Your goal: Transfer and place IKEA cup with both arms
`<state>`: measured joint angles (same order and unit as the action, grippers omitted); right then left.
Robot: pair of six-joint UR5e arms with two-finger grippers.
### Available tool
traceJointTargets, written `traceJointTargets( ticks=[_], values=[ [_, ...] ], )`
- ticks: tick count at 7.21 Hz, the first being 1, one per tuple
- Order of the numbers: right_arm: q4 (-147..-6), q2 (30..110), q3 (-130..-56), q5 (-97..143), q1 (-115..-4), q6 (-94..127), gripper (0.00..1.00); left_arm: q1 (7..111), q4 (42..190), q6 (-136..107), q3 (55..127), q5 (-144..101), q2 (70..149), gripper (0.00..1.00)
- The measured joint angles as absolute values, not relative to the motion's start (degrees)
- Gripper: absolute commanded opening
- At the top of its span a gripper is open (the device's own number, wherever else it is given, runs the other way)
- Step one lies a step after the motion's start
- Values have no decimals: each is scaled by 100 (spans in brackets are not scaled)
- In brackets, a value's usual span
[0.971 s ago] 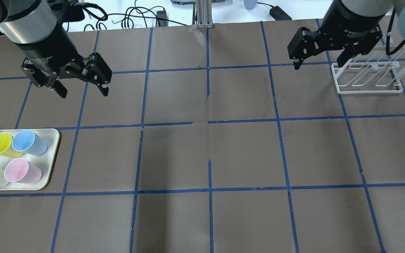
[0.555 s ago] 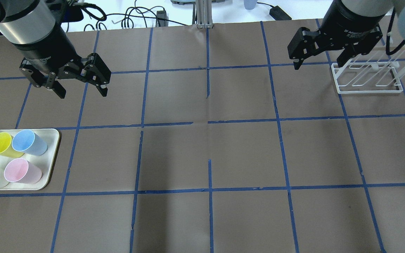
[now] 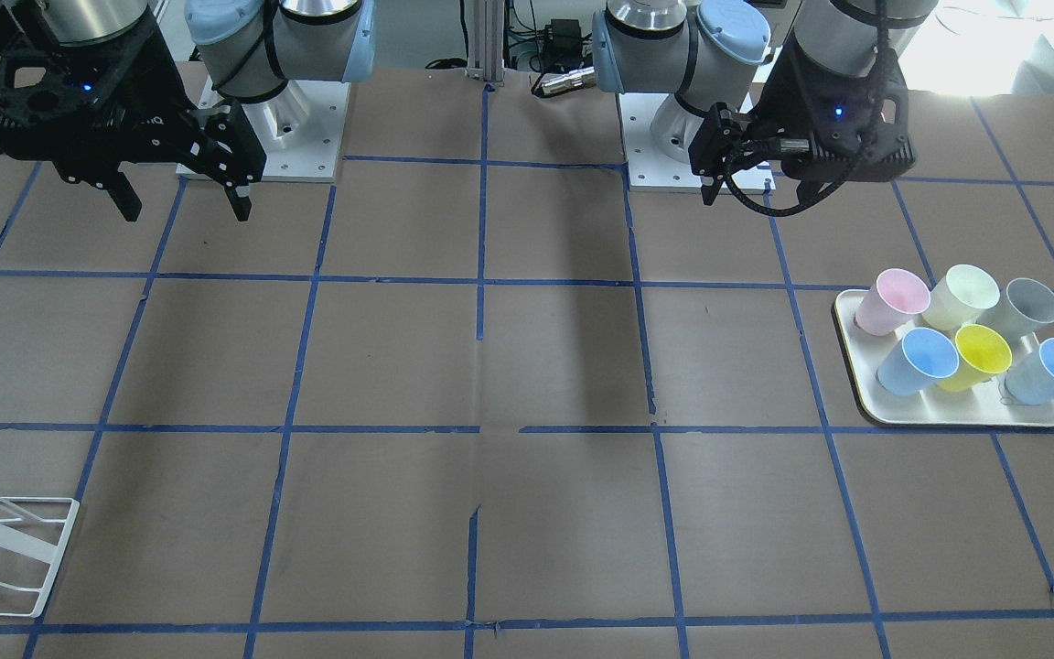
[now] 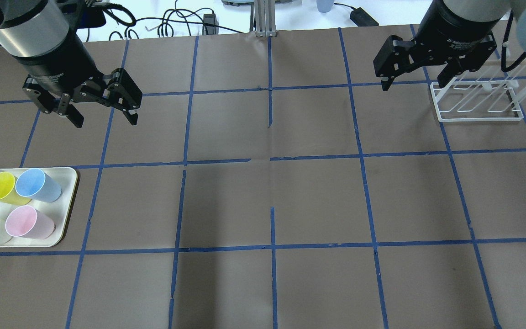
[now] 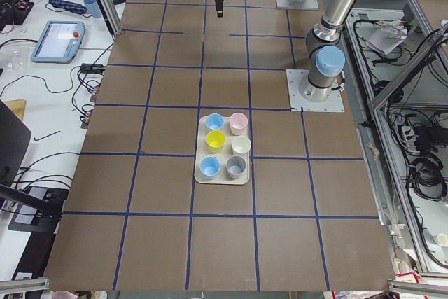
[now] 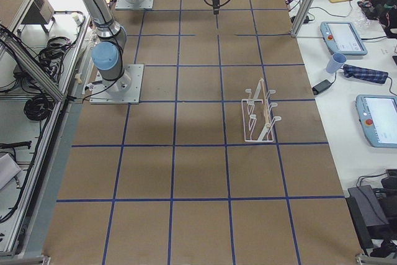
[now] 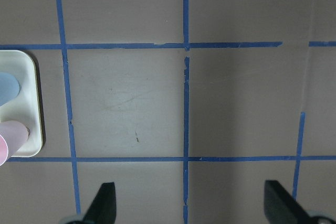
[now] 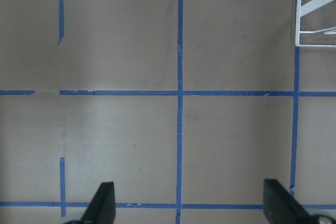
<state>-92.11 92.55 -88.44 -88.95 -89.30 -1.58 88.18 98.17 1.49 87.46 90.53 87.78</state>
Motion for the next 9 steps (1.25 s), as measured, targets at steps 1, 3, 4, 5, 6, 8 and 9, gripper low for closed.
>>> traceJointTargets(
  ticks=[1,3,4,5,6,8,9],
  values=[
    [-9211,9255,-8843,-8895,-8930,-158,100,8828,9817,168,8746,9055,8768,100],
    [-9211,9255,-8842,-8889,-8929,-158,100,8838,9819,407,8751,9072,8724,100],
    [-9211,9255,-8842,-8889,-8930,-158,100,8837,9817,480,8749,9064,8707,100],
    [-9211,9255,-8842,-8892,-8930,-158,100,8830,9792,511,8747,9047,8704,100],
    [-9211,9255,-8842,-8893,-8930,-158,100,8818,9756,524,8750,9038,8704,100],
    [-9211,9255,-8842,-8894,-8930,-158,100,8794,9696,540,8753,9023,8709,100],
    [-9211,9255,-8842,-8895,-8930,-158,100,8792,9648,542,8756,9024,8709,100]
  ],
)
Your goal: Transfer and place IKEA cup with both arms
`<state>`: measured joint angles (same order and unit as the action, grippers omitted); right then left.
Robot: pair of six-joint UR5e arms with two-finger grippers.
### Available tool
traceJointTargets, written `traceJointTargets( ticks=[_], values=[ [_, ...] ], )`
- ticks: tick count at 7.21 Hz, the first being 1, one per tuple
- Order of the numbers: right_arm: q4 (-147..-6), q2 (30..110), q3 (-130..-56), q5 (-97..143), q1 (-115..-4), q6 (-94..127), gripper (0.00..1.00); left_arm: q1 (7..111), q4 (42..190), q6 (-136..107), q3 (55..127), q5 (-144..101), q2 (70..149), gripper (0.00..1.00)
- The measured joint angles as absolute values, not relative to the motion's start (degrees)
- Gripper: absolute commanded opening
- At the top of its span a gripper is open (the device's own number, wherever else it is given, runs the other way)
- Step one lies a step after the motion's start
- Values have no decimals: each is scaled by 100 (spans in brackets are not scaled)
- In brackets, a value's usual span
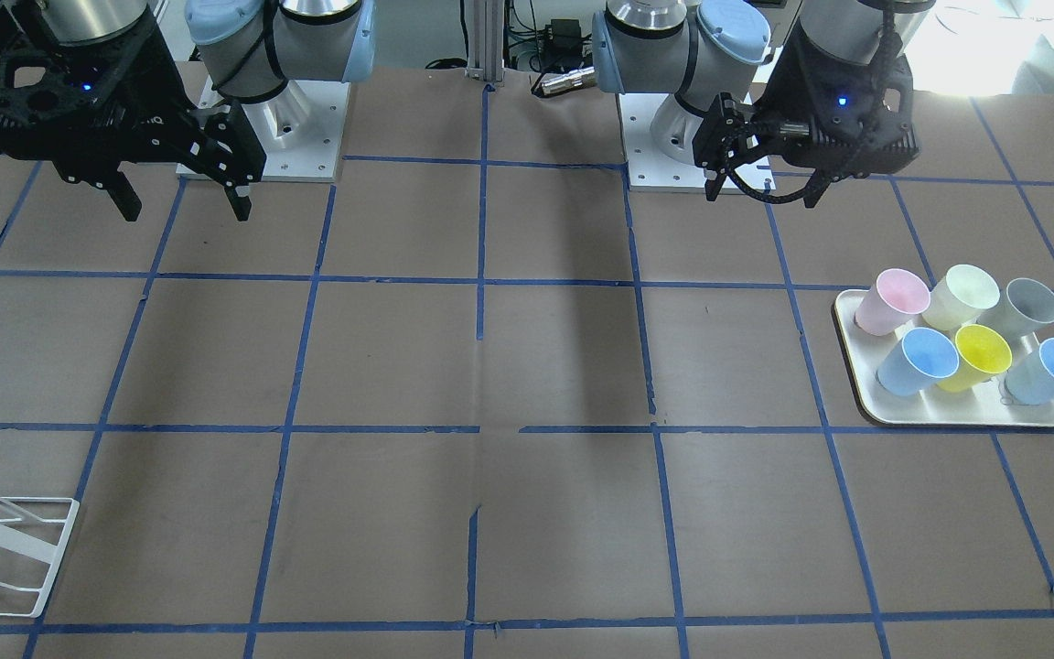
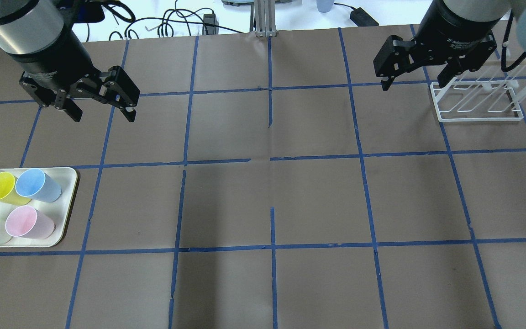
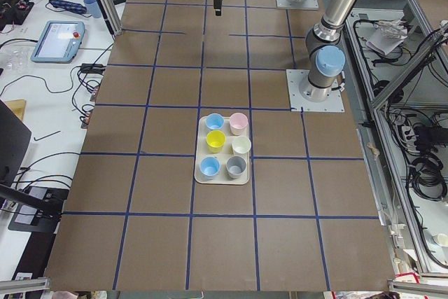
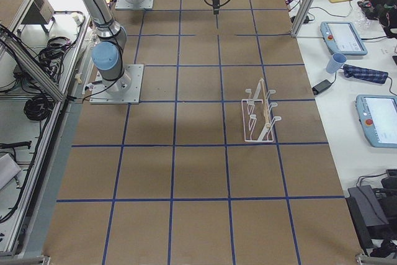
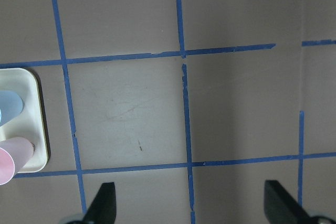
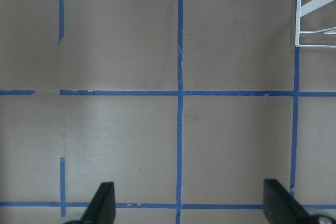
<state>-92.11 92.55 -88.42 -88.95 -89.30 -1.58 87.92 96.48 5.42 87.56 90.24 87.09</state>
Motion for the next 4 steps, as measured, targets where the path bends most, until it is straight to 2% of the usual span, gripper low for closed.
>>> traceJointTargets(
  ticks=[4],
  values=[
    [-9211,9255,-8842,-8892,-8930,-158,100,8800,9611,534,8762,9016,8709,100]
  ],
)
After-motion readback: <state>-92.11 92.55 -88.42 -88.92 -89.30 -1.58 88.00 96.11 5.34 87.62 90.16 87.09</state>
